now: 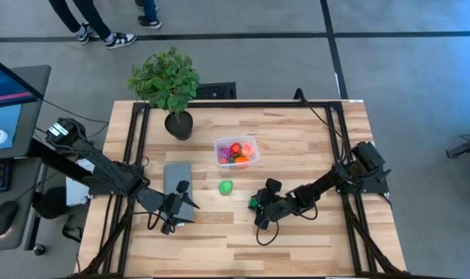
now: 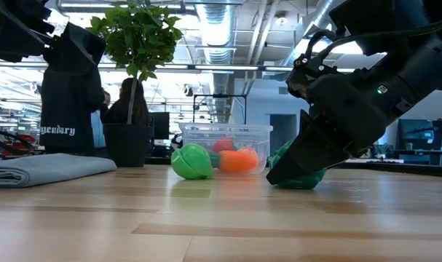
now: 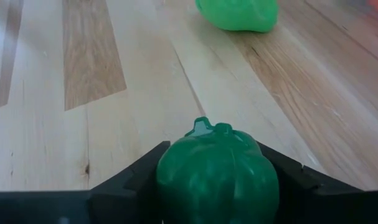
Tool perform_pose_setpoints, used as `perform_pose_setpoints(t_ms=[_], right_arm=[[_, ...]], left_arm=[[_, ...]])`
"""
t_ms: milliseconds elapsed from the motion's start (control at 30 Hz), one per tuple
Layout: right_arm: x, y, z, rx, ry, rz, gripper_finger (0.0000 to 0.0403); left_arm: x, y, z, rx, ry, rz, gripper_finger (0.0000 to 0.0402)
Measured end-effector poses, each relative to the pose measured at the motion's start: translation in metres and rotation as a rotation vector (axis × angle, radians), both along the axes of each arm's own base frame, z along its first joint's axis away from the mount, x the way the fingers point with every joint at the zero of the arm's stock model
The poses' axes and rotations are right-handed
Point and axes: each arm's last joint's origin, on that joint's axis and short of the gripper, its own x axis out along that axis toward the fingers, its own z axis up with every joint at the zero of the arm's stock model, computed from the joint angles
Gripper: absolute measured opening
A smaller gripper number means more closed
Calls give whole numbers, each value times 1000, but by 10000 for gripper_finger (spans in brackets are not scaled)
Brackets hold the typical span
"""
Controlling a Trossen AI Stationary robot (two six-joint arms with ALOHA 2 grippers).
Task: Pick and placing Produce into tupperware
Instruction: Put the bell pepper into the transparent container
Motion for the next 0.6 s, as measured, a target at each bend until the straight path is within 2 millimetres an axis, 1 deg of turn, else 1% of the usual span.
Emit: perform_pose_setpoints(t_ms=[133,267,467,600], right_arm=[[0,0,1,2,-1,2,221],[-1,1,7,18,2,27,217],[-4,0,29,12,-40,33,226],[-6,-2,49,-2,-82,52,222]], left_arm=[[0,0,0,4,-1,-2,231],[0,0,0,5,-2,-1,231],[0,0,0,6,-2,-1,231],[0,0,0,6,-2,-1,231]])
